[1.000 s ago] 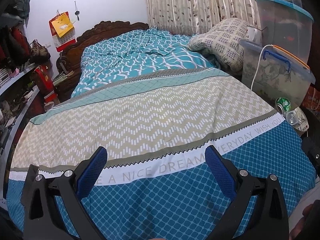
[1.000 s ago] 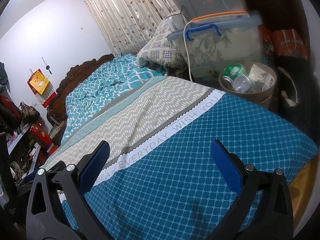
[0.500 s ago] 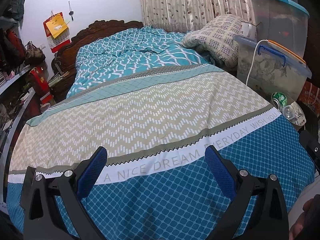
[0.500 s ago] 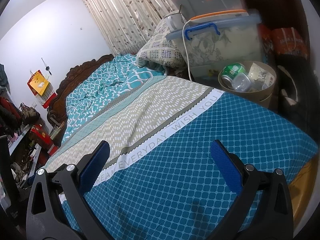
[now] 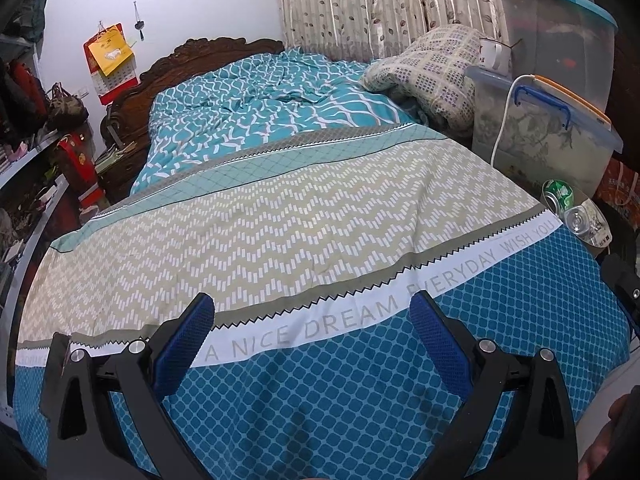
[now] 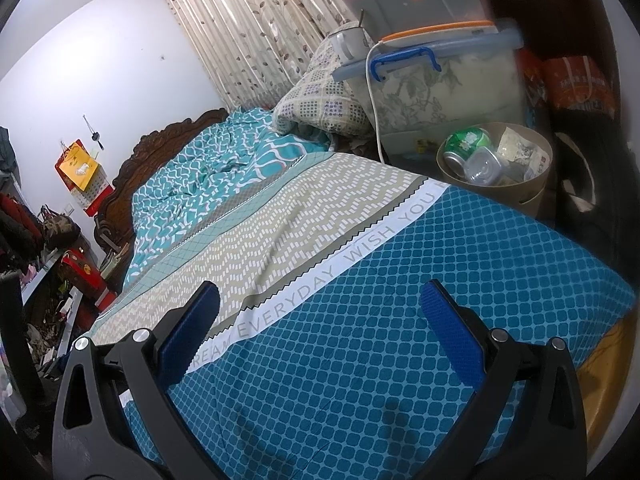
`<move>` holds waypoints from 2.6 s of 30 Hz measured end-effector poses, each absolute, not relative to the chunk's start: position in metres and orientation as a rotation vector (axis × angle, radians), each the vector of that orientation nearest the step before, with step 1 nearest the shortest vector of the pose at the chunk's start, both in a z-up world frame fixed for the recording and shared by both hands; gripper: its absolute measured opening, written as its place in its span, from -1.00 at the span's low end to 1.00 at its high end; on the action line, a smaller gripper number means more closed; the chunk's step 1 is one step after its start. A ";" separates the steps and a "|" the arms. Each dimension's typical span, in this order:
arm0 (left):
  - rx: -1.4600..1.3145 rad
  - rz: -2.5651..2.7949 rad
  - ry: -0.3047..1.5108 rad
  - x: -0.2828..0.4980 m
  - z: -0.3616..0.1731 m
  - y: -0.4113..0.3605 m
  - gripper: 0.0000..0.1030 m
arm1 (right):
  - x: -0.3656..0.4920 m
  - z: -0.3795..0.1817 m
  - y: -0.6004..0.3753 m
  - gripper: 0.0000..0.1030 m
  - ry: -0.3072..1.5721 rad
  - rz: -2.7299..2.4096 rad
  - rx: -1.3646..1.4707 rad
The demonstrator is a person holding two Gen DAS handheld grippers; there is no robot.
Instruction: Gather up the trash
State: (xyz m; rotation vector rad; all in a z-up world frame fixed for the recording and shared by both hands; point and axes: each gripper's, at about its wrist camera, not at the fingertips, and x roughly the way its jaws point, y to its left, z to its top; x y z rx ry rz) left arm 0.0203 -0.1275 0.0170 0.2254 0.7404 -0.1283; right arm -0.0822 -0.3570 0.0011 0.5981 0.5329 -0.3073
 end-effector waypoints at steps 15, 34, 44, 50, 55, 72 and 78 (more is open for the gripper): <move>0.228 -0.128 0.746 0.021 0.015 -0.127 0.83 | -0.081 0.000 -0.358 0.93 0.537 -0.307 0.601; 0.228 -0.124 0.752 0.022 0.013 -0.125 0.83 | -0.082 -0.003 -0.363 0.93 0.538 -0.309 0.605; 0.226 -0.129 0.756 0.023 0.013 -0.124 0.83 | -0.082 -0.004 -0.364 0.93 0.540 -0.306 0.607; 0.230 -0.131 0.757 0.023 0.012 -0.124 0.83 | -0.083 -0.005 -0.362 0.93 0.541 -0.305 0.608; 0.227 -0.128 0.759 0.024 0.012 -0.125 0.83 | -0.084 -0.005 -0.362 0.93 0.541 -0.304 0.609; 0.226 -0.135 0.761 0.024 0.011 -0.125 0.83 | -0.082 -0.002 -0.363 0.93 0.543 -0.305 0.604; 0.226 -0.136 0.762 0.024 0.011 -0.125 0.83 | -0.082 -0.001 -0.364 0.93 0.543 -0.304 0.602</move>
